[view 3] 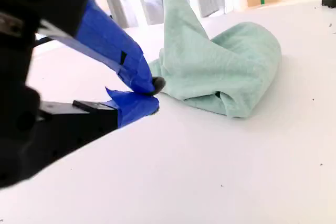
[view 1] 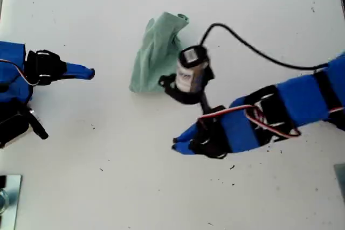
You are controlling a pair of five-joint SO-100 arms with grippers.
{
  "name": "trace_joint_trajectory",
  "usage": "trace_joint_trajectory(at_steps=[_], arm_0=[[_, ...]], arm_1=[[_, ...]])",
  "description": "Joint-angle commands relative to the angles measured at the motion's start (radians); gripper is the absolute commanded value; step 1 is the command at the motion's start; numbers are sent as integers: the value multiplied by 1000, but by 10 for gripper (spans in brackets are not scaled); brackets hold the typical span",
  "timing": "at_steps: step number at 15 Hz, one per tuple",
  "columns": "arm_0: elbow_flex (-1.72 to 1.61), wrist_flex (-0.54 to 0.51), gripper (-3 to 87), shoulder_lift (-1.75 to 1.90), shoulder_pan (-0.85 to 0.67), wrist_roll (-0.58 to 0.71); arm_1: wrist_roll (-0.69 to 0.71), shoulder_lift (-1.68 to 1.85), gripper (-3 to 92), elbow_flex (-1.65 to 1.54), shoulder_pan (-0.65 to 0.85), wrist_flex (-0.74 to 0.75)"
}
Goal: Fold t shirt
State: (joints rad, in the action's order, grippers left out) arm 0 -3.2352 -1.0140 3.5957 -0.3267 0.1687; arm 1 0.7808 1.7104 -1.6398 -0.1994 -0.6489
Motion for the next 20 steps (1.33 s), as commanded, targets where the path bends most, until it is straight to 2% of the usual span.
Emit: trace_joint_trajectory(at_steps=[1, 3, 5, 7, 9, 10, 11, 12, 13, 15, 17, 18, 20], arm_0=[[-12, -8, -1, 8, 0, 2], [-12, -8, -1, 8, -2, 2], [-12, -8, -1, 8, -6, 2], [-12, -8, -1, 8, 0, 2], [-12, -8, -1, 8, 2, 2], [-12, -8, -1, 8, 2, 2], [-12, -8, -1, 8, 2, 2], [-12, -8, -1, 8, 2, 2], [-12, -8, -1, 8, 2, 2], [-12, -9, 7, 8, 34, -11], [-9, 0, 81, 8, 40, -8], [-8, 8, 86, 8, 31, -12], [-9, -14, 94, 8, -9, -6]], arm_1=[[21, -26, 26, 121, -14, 6], [18, -25, 26, 120, 8, -15], [78, -20, 25, 138, 114, -55], [184, -48, 25, 184, 342, -94], [216, -201, 25, 224, 676, 84], [193, -431, 25, 403, 844, 140], [232, -741, 25, 795, 976, 77], [153, -871, 25, 974, 1080, 118], [129, -802, 25, 976, 1141, 98], [201, -650, 25, 943, 1161, -49], [272, -525, 25, 842, 1114, -247], [302, -428, 25, 727, 1074, -348], [316, -146, 25, 357, 982, -397]])
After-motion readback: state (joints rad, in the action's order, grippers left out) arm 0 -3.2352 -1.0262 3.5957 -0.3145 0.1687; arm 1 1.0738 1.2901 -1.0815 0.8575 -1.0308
